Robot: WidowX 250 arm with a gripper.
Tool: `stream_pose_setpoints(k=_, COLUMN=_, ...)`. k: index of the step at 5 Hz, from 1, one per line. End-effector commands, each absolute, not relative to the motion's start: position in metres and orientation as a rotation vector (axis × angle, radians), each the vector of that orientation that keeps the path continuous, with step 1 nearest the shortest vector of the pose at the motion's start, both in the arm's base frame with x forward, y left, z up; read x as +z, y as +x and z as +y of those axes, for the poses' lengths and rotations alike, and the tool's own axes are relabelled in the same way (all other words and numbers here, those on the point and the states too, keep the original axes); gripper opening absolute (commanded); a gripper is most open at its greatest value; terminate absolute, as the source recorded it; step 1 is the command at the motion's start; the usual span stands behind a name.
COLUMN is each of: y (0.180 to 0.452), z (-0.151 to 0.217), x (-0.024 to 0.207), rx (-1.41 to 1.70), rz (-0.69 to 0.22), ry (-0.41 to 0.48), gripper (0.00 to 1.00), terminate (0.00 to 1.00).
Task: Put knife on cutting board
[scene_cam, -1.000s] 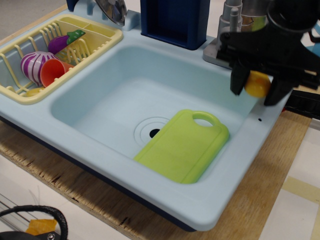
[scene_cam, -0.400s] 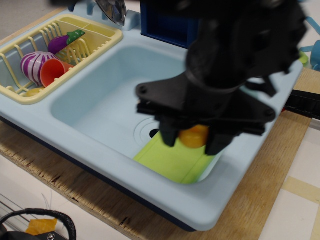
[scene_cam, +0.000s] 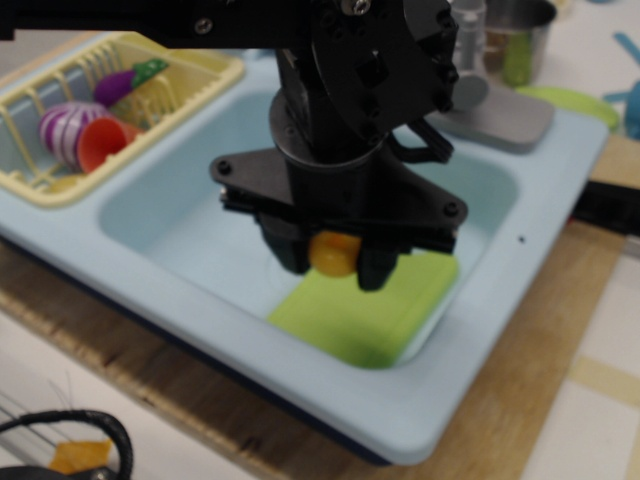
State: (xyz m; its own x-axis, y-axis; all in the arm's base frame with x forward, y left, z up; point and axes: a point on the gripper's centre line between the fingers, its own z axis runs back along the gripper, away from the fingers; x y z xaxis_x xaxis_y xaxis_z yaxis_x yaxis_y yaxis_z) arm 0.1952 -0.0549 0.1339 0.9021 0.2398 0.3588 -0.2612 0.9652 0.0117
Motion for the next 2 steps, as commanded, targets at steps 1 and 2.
stream_pose_setpoints(k=1, y=0.2176, z=-0.0591, x=0.1402, rx=0.192, rz=-0.379, ry=0.031, gripper=0.00, terminate=0.00)
stream_pose_setpoints(k=2, y=0.2149, z=-0.0633, x=0.1381, rx=0.182, rz=-0.424, ry=0.035, gripper=1.00, terminate=0.00)
